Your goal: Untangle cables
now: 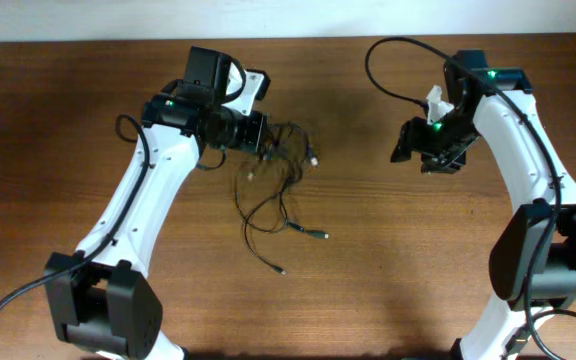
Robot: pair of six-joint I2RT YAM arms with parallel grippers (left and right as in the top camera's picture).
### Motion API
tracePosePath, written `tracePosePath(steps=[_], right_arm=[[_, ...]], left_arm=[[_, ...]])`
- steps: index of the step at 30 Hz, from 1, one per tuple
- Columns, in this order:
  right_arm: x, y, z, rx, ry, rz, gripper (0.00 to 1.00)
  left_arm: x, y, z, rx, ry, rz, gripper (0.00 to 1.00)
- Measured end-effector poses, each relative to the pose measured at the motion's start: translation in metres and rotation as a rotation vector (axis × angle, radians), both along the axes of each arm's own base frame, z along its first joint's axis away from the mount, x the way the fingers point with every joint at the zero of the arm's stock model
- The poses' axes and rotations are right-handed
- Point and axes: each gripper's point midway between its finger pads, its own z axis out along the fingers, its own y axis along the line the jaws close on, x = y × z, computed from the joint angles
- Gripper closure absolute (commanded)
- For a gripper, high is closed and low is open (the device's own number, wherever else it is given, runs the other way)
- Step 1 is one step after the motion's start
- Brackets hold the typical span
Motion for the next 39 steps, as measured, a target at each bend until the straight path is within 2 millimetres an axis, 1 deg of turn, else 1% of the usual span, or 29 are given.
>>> tracePosePath(steps=[1, 3, 4, 7, 8, 9, 10, 11, 12, 13, 14, 15, 16, 17, 18, 19, 20, 21, 24, 25, 26, 27, 28, 29, 30, 32, 35, 36, 39], right_arm=[[0.0, 0.004, 0.001, 0.023, -0.003, 0.013, 0.31], [-0.001, 0.008, 0.003, 0.052, -0.006, 0.03, 0.28], [-0.001, 0.01, 0.004, 0.064, -0.009, 0.037, 0.27], [-0.002, 0.012, 0.005, 0.078, -0.011, 0.048, 0.23], [-0.002, 0.013, 0.005, 0.078, -0.012, 0.05, 0.22], [-0.001, 0.013, 0.005, 0.079, -0.014, 0.052, 0.2], [-0.001, 0.013, 0.005, 0.078, -0.016, 0.051, 0.18], [0.0, 0.013, 0.005, 0.079, -0.019, 0.051, 0.17], [0.001, 0.013, 0.005, 0.079, -0.023, 0.051, 0.16], [0.002, 0.013, 0.005, 0.08, -0.029, 0.052, 0.16], [0.003, 0.013, 0.005, 0.082, -0.033, 0.052, 0.15], [0.003, 0.013, 0.005, 0.082, -0.034, 0.052, 0.15], [0.005, 0.013, 0.006, 0.082, -0.04, 0.053, 0.15], [0.006, 0.013, 0.006, 0.082, -0.048, 0.053, 0.15], [0.007, 0.013, 0.006, 0.082, -0.052, 0.054, 0.15], [0.008, 0.013, 0.006, 0.082, -0.055, 0.053, 0.15], [0.009, 0.013, 0.006, 0.082, -0.057, 0.053, 0.15], [0.009, 0.014, 0.006, 0.082, -0.061, 0.054, 0.15], [0.011, 0.018, 0.008, 0.106, -0.069, 0.055, 0.15], [0.015, 0.028, 0.012, 0.159, -0.09, 0.065, 0.15], [0.019, 0.043, 0.019, 0.223, -0.119, 0.085, 0.15], [0.023, 0.059, 0.024, 0.272, -0.148, 0.112, 0.16], [0.024, 0.074, 0.028, 0.302, -0.157, 0.121, 0.18], [0.03, 0.087, 0.031, 0.319, -0.18, 0.121, 0.23], [0.032, 0.098, 0.033, 0.329, -0.183, 0.109, 0.27], [0.039, 0.111, 0.036, 0.344, -0.191, 0.065, 0.34], [0.042, 0.115, 0.036, 0.334, -0.188, 0.028, 0.46], [0.044, 0.115, 0.034, 0.314, -0.188, 0.007, 0.53], [0.053, 0.114, 0.035, 0.305, -0.217, -0.016, 0.61]], left_arm=[[-0.003, -0.002, 0.0, -0.006, 0.01, -0.007, 0.54], [-0.006, -0.005, -0.001, -0.009, 0.019, -0.017, 0.42], [-0.009, -0.01, -0.002, -0.007, 0.022, -0.032, 0.4], [-0.02, -0.034, -0.003, 0.023, 0.008, -0.109, 0.38], [-0.021, -0.036, -0.006, 0.052, 0.002, -0.112, 0.36], [-0.018, -0.032, -0.011, 0.088, 0.002, -0.093, 0.37], [-0.013, -0.025, -0.019, 0.122, 0.011, -0.061, 0.39], [-0.007, -0.015, -0.034, 0.163, 0.04, -0.01, 0.41], [-0.002, -0.01, -0.043, 0.176, 0.057, 0.022, 0.42], [0.004, -0.006, -0.054, 0.184, 0.075, 0.057, 0.45], [0.01, -0.004, -0.066, 0.186, 0.091, 0.082, 0.56], [0.013, -0.006, -0.079, 0.182, 0.117, 0.094, 0.78], [0.01, -0.014, -0.094, 0.165, 0.16, 0.08, 0.96], [0.005, -0.023, -0.106, 0.144, 0.201, 0.061, 1.0], [0.0, -0.031, -0.115, 0.127, 0.233, 0.039, 1.0], [-0.009, -0.046, -0.127, 0.102, 0.279, 0.002, 1.0], [-0.015, -0.056, -0.131, 0.089, 0.297, -0.024, 1.0], [-0.017, -0.062, -0.13, 0.082, 0.298, -0.038, 1.0], [-0.027, -0.087, -0.12, 0.005, 0.3, -0.131, 1.0], [-0.025, -0.1, -0.106, -0.072, 0.29, -0.177, 1.0], [-0.022, -0.107, -0.09, -0.13, 0.272, -0.205, 1.0], [-0.022, -0.111, -0.069, -0.189, 0.248, -0.23, 1.0], [-0.021, -0.114, -0.044, -0.248, 0.214, -0.254, 1.0], [-0.023, -0.116, -0.025, -0.291, 0.19, -0.271, 1.0], [-0.025, -0.116, -0.001, -0.345, 0.163, -0.29, 1.0], [-0.029, -0.113, 0.028, -0.43, 0.141, -0.319, 1.0], [-0.032, -0.114, 0.036, -0.481, 0.154, -0.338, 1.0], [-0.034, -0.115, 0.037, -0.494, 0.159, -0.346, 1.0], [-0.037, -0.118, 0.041, -0.521, 0.167, -0.363, 1.0]])
